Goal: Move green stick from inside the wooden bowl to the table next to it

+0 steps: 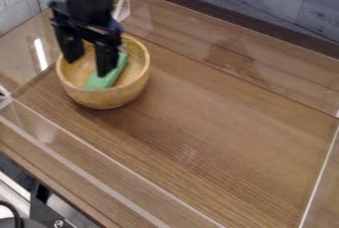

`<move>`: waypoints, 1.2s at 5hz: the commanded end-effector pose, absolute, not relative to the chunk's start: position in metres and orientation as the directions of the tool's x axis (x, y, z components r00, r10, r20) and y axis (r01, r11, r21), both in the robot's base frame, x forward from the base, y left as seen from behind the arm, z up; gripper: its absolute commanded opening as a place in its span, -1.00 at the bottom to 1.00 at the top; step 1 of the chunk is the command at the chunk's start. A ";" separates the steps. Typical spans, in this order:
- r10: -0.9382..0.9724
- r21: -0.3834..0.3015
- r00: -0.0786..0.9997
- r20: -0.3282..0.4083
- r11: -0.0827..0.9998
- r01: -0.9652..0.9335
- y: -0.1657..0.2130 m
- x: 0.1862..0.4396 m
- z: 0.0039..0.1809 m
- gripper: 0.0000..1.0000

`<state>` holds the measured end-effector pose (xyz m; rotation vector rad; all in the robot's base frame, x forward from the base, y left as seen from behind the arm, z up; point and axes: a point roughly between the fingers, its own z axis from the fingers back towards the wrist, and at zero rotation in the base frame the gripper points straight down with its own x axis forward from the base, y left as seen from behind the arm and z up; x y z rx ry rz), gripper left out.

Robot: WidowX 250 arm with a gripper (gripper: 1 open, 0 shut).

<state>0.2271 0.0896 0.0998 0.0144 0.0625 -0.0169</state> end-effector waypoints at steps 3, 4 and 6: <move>0.183 0.053 0.983 0.001 0.982 -0.182 0.104 0.228 0.100 1.00; 0.196 0.059 0.981 0.000 0.979 -0.196 0.106 0.231 0.093 1.00; 0.211 0.070 0.977 -0.008 0.975 -0.210 0.103 0.236 0.085 1.00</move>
